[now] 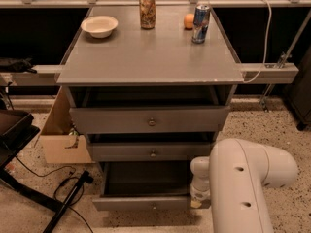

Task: Open bottom drawer

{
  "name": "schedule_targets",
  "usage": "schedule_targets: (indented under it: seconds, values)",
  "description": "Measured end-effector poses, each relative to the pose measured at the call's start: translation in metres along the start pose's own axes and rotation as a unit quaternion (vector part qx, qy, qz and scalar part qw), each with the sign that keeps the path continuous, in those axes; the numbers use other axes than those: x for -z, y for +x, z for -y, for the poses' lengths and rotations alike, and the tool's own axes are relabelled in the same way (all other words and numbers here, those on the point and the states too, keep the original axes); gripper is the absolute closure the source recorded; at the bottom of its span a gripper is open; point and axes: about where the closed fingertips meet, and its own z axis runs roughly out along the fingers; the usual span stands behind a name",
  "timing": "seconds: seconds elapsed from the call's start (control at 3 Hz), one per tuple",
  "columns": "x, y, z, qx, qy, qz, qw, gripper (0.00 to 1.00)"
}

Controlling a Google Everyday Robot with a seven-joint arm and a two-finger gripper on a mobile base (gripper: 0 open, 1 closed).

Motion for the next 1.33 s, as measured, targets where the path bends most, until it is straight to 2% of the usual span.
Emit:
schedule_targets:
  seconds: [1.33]
  values:
    - [0.0067, -0.0079, 0.0107, 0.003, -0.004, 0.002, 1.0000, 1.00]
